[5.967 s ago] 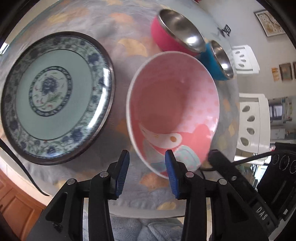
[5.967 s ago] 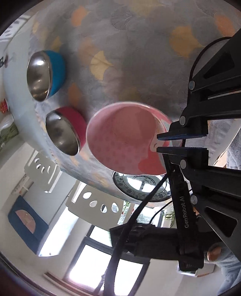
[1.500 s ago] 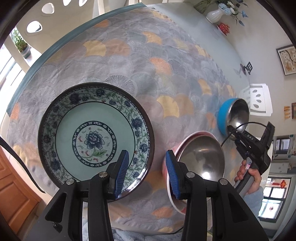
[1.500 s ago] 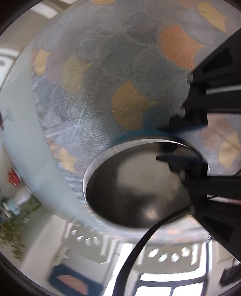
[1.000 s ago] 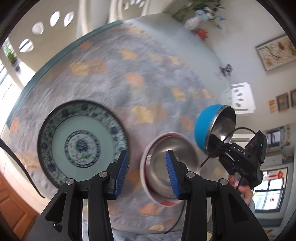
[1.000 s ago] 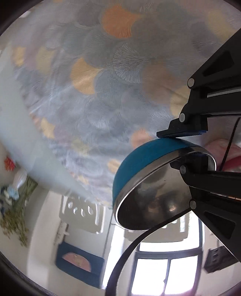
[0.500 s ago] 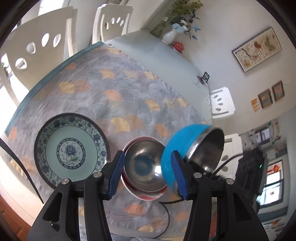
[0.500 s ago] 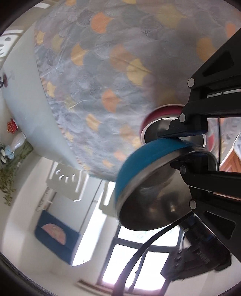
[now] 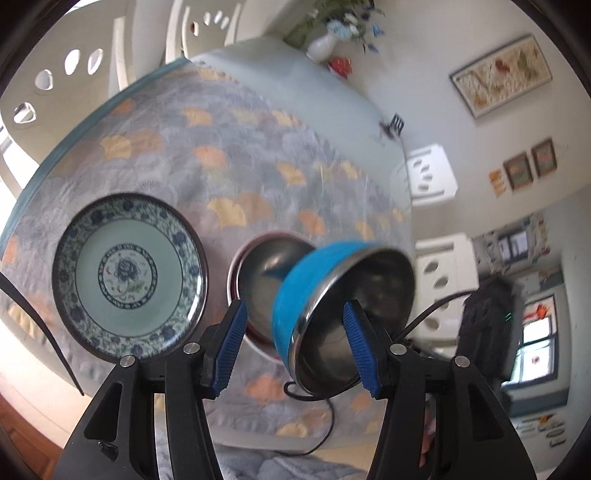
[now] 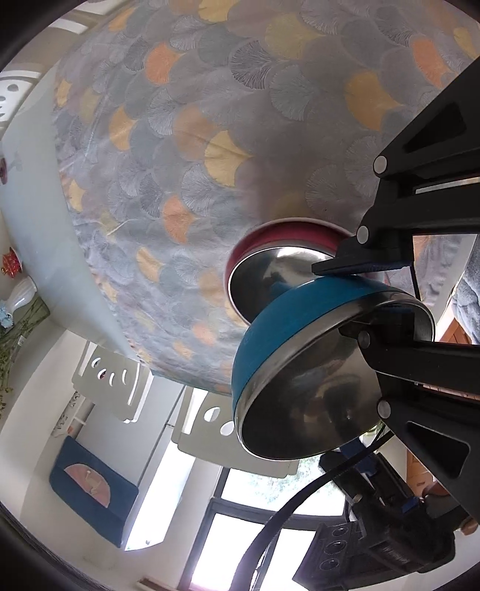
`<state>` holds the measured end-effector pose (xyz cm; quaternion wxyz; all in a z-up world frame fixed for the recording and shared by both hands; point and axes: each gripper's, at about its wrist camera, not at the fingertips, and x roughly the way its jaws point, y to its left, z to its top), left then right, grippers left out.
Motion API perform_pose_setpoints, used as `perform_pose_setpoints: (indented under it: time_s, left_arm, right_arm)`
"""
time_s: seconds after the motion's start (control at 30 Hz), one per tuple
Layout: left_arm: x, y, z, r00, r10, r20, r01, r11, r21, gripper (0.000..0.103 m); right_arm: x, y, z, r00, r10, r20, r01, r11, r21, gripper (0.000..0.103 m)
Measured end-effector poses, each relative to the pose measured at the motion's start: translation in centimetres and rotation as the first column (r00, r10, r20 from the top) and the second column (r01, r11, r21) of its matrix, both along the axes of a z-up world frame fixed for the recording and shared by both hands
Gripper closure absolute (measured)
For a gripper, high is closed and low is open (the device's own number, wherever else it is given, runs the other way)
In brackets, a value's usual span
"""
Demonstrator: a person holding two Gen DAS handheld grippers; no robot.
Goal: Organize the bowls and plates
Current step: 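Lower the blue-sided bowl into the red-sided steel bowl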
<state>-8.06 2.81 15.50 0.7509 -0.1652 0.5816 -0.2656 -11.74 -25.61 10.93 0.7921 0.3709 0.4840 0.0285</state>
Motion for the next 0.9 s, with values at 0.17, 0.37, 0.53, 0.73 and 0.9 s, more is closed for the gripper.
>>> perform_pose_setpoints:
  time_s: [0.17, 0.37, 0.53, 0.73, 0.9]
  left_arm:
    - [-0.6, -1.0, -0.7, 0.999, -0.048, -0.012, 0.048, 0.998, 0.03, 0.051]
    - [-1.1, -1.2, -0.6, 0.998, -0.056, -0.003, 0.056, 0.998, 0.029, 0.052]
    - [-1.6, -1.3, -0.5, 0.998, -0.065, 0.004, 0.064, 0.997, 0.043, 0.053]
    - [-1.5, -1.3, -0.8, 0.999, -0.052, -0.008, 0.053, 0.997, 0.05, 0.053]
    - [-1.3, -1.7, -1.1, 0.998, -0.057, -0.017, 0.058, 0.996, 0.064, 0.053]
  right_arm:
    - [-0.6, 0.1, 0.1, 1.0, -0.011, 0.002, 0.011, 1.0, 0.002, 0.09]
    - [-1.2, 0.3, -0.2, 1.0, -0.017, 0.002, 0.016, 0.999, 0.049, 0.09]
    - [-1.3, 0.5, -0.3, 1.0, -0.014, 0.0, 0.014, 0.998, 0.063, 0.09]
    - [-1.2, 0.7, -0.1, 1.0, -0.01, -0.001, 0.01, 0.999, 0.05, 0.088]
    - [-1.1, 0.5, -0.2, 1.0, -0.015, -0.007, 0.015, 0.998, 0.055, 0.087]
